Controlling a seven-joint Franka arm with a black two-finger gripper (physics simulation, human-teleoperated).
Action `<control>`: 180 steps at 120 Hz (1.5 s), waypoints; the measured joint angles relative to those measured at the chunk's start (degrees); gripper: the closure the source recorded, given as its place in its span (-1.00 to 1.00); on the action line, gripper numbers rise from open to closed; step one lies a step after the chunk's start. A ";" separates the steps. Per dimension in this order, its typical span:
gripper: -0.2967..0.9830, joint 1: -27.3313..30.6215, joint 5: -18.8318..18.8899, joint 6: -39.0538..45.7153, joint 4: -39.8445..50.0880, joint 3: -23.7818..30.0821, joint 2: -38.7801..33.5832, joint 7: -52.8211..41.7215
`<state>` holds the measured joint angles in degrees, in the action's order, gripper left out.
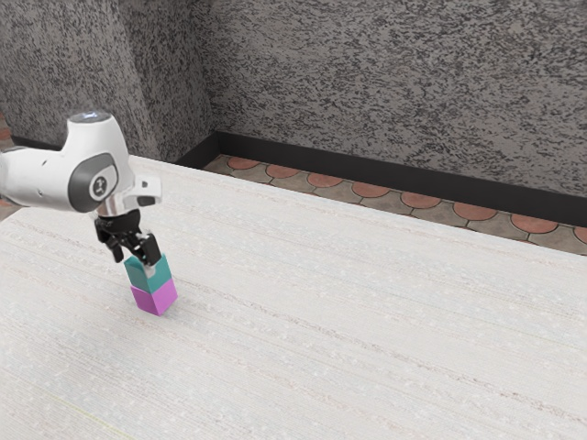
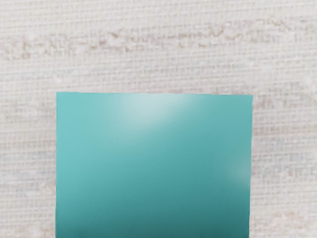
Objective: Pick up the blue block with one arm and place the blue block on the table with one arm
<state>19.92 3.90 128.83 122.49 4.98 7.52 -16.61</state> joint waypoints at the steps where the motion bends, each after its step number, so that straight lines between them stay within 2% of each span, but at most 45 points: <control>1: -0.54 0.00 0.00 0.01 -0.02 -0.01 0.05 -0.03; 64: -0.53 -0.37 0.01 0.43 -2.58 -0.06 3.77 -1.10; 95: -0.09 -0.61 0.07 0.71 -2.72 0.10 3.79 -1.32; 111: -0.01 -0.91 0.40 0.59 -2.83 0.64 2.09 -1.15; 121: 0.03 -3.10 0.63 0.09 -4.73 0.81 1.90 -0.94; 136: 0.04 -7.85 0.57 -0.53 -9.48 0.92 5.47 -0.59; 161: 0.15 -9.57 0.65 -0.60 -12.16 0.89 11.65 0.16; 169: 0.13 -9.94 0.73 -0.58 -12.70 0.85 12.66 0.41; 180: -0.12 -10.06 0.32 -0.71 -13.01 0.71 13.39 0.36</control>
<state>9.86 4.22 128.12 109.48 5.69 20.91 -16.25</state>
